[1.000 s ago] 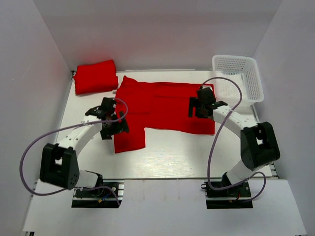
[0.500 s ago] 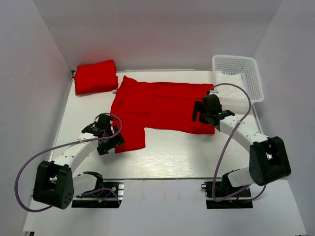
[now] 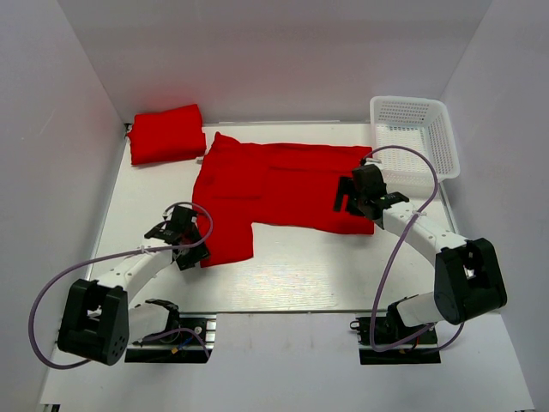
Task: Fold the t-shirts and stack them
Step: Grap the side of the flattened tshirt closest away from the robot with both arms, then fold the other side of the tshirt into a rectangle
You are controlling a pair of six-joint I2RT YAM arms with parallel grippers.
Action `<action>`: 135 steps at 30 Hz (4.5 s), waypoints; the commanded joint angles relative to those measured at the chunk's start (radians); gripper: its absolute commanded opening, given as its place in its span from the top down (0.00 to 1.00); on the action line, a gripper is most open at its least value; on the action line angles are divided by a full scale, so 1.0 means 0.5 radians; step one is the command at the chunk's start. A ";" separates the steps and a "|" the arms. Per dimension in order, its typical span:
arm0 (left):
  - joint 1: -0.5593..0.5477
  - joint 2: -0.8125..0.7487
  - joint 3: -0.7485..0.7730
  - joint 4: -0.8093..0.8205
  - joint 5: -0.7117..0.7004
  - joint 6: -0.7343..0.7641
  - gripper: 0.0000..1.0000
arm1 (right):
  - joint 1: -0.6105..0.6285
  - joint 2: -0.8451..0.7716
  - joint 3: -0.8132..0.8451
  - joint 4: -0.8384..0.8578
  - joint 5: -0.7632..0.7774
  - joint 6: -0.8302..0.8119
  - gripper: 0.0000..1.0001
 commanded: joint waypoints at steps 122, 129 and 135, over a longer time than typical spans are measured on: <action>0.202 2.062 2.869 0.442 -0.074 0.398 1.00 | -0.314 1.294 1.662 -0.870 0.501 0.043 1.00; 0.202 2.194 2.930 0.506 -0.040 0.402 1.00 | -0.317 1.453 1.819 -0.920 0.446 0.006 1.00; 0.220 2.274 2.995 0.558 -0.064 0.402 1.00 | -0.332 1.527 1.908 -0.917 0.378 0.024 1.00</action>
